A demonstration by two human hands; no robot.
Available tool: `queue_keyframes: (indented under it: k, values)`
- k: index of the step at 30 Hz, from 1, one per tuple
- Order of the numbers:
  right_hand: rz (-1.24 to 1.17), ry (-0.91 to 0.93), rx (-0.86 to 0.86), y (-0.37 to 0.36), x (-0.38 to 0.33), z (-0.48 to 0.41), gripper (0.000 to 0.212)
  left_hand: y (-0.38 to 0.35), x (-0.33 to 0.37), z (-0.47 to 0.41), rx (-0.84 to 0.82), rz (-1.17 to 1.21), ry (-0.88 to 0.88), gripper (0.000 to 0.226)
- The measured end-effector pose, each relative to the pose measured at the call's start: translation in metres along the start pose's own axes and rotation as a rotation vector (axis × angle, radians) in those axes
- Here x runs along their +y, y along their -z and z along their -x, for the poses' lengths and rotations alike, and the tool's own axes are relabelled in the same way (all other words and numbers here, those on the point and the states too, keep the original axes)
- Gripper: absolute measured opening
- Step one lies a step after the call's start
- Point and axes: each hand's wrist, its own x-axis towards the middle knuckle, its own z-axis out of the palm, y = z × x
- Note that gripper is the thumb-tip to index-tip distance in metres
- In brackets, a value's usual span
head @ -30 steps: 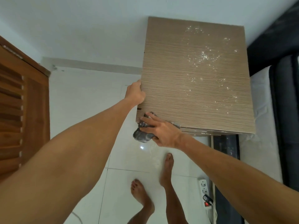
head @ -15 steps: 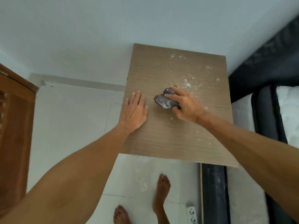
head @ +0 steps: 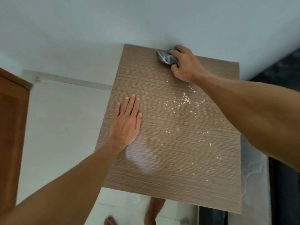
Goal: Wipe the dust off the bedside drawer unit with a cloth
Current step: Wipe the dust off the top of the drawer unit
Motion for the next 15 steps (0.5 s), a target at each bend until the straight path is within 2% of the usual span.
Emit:
queue_keyframes:
  k: [4, 9, 15]
  values:
    - [0.302, 0.008, 0.069, -0.011, 0.003, -0.013, 0.058, 0.000, 0.000, -0.001, 0.003, -0.004, 0.004, 0.055]
    - [0.177, -0.086, -0.007, -0.034, -0.006, -0.012, 0.063, 0.001, 0.000, -0.001, 0.006, 0.006, 0.005, 0.055]
    - [0.149, -0.005, -0.081, -0.055, -0.025, 0.020, 0.057, 0.002, 0.001, -0.002, -0.002, 0.007, -0.001, 0.055]
